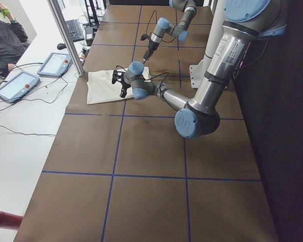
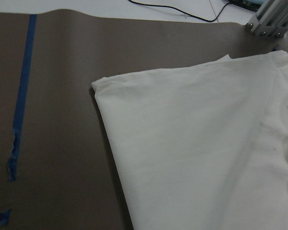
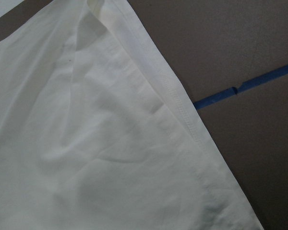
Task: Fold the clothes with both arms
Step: 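Move the left gripper to the other near corner while the right gripper holds its corner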
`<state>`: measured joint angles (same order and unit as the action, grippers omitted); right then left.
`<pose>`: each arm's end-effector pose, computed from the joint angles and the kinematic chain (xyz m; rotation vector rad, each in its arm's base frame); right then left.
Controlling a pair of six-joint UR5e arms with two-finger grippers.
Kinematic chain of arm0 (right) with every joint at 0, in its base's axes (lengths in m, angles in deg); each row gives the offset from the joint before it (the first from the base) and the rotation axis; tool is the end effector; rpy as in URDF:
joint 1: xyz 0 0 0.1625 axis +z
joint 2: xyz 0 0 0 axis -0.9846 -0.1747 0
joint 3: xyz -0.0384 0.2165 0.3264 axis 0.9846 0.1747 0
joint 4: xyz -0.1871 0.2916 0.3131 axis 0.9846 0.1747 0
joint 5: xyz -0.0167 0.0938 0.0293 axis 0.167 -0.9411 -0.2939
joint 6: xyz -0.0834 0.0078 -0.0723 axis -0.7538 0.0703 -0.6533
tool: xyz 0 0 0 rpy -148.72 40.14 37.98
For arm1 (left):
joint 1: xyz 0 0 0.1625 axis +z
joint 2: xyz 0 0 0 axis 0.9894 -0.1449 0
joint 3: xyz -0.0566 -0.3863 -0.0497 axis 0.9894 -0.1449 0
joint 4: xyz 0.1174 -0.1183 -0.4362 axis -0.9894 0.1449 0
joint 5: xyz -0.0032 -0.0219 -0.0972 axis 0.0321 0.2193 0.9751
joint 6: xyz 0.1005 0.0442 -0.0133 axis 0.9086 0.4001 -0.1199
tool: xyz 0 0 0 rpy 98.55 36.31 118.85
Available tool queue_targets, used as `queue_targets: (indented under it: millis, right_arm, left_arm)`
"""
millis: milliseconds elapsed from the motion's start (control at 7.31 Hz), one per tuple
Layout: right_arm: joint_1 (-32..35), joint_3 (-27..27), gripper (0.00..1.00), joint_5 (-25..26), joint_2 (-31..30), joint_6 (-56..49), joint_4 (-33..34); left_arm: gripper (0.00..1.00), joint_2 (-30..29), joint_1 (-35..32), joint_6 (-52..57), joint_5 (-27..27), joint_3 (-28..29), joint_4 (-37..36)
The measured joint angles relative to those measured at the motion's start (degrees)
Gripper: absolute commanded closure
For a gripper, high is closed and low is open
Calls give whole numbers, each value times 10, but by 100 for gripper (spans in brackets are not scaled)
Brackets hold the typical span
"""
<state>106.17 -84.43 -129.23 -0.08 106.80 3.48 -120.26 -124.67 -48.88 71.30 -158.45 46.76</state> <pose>-0.5707 -0.4382 0.1611 0.2397 -1.1062 0.5715 0.4440 -0.5596 0.3069 0.3905 1.1431 -0.2770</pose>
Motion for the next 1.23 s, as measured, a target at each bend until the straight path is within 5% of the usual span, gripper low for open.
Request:
queue_targets:
  millis: [274,684,1231]
  right_arm:
    - [30,0,1,0,0,53,1]
    - [44,1,0,0,-1,59,0]
    - [44,0,0,0,-3,61,-1]
  left_arm:
    - [13,46,69,-159,-69,-76,10]
    - [17,56,157,-297,-181,-83,13]
    - [19,66,198,-325,-201,-78,12]
